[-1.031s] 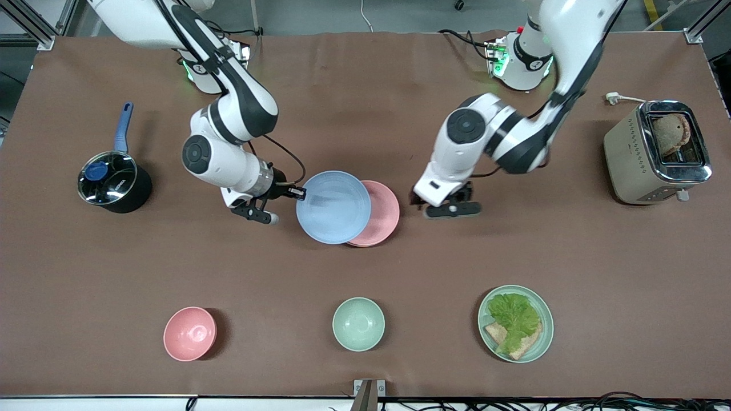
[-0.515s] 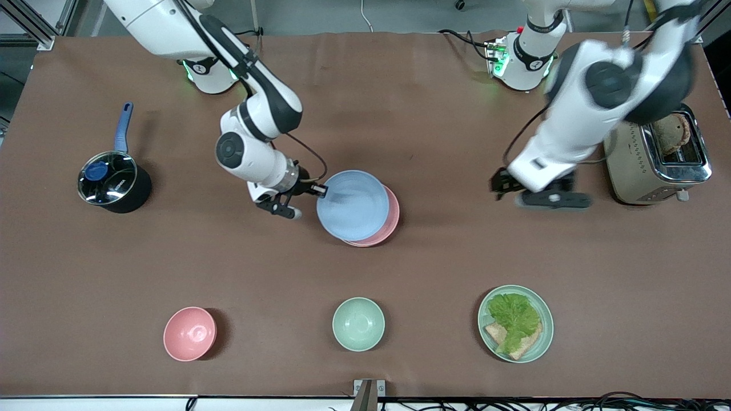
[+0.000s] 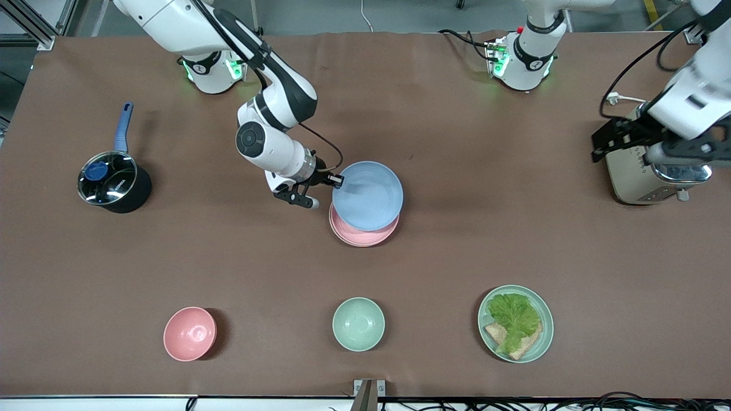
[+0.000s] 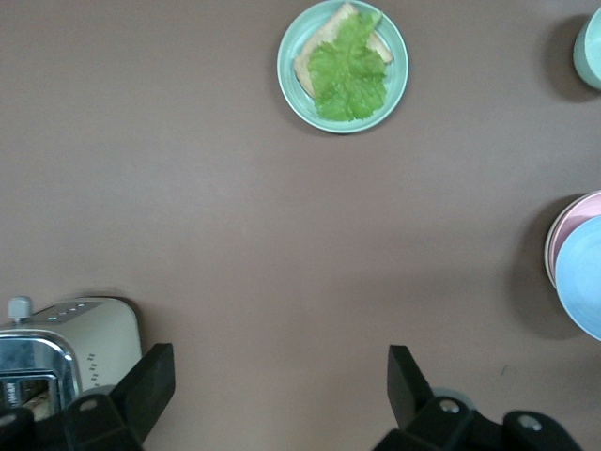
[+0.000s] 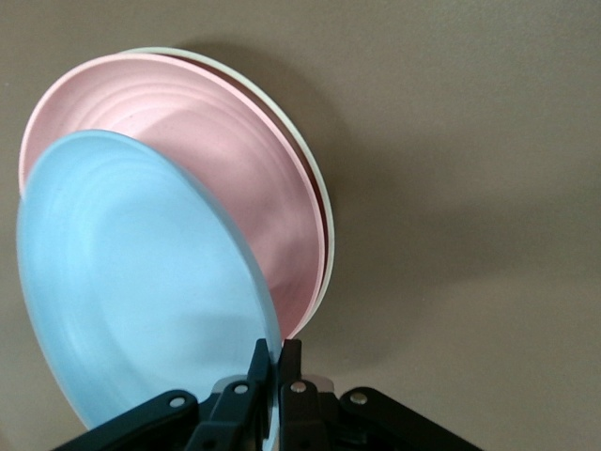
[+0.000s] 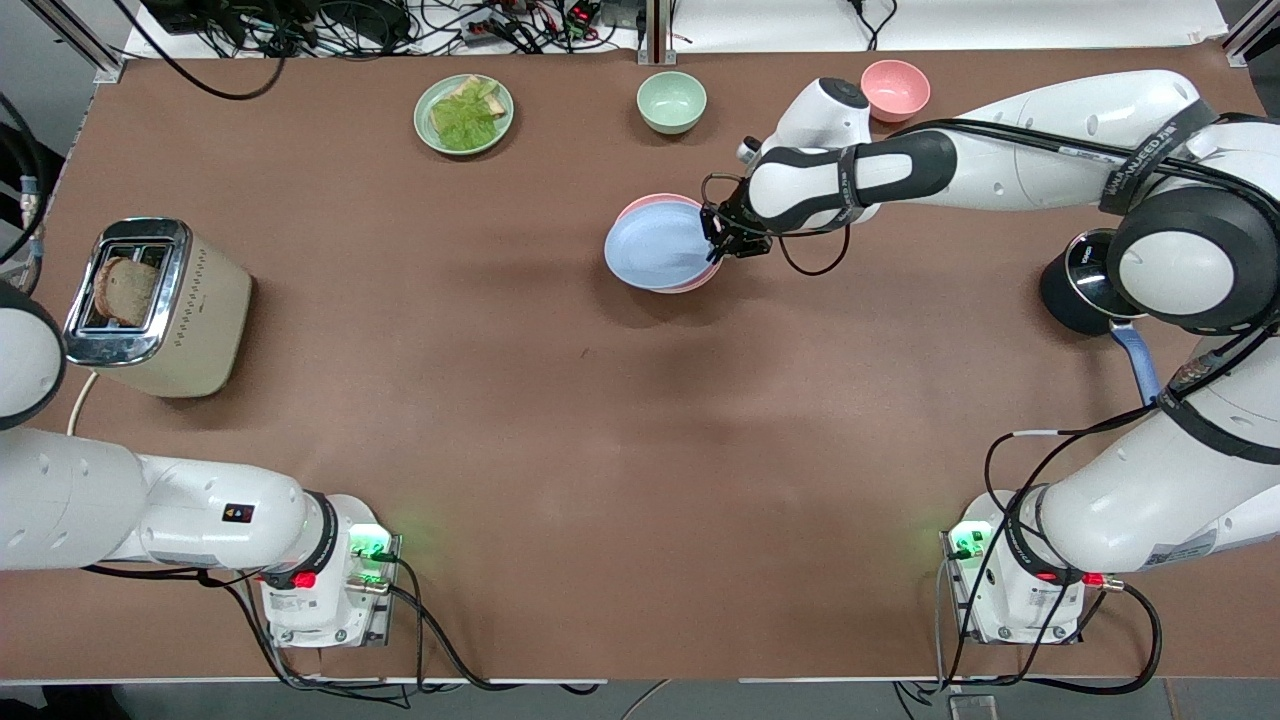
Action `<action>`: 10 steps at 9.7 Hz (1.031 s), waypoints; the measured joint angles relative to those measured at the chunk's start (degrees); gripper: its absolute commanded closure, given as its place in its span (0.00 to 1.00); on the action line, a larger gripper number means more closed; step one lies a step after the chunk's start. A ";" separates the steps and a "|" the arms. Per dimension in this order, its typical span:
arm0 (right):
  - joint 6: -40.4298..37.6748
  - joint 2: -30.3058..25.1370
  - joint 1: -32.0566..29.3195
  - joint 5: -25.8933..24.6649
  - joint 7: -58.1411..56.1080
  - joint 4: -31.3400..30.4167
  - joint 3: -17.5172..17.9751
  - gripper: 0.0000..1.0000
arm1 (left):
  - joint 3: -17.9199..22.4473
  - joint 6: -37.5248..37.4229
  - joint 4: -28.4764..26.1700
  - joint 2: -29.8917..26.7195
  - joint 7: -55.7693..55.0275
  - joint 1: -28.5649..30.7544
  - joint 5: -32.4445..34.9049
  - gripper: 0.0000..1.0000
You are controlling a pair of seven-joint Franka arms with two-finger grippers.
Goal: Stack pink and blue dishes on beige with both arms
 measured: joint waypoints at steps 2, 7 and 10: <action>0.60 0.29 -0.24 0.00 0.00 0.14 -0.12 0.00 | 2.23 -2.32 4.75 0.02 1.66 0.04 0.00 0.00; -15.02 -14.69 -8.13 -7.06 0.01 3.93 -0.43 0.00 | 3.07 -12.98 15.23 2.60 1.93 0.40 0.04 0.00; -43.15 -26.60 -12.84 -18.49 -1.13 14.75 -8.41 0.00 | 3.06 -14.08 15.08 2.91 1.83 0.98 0.04 0.00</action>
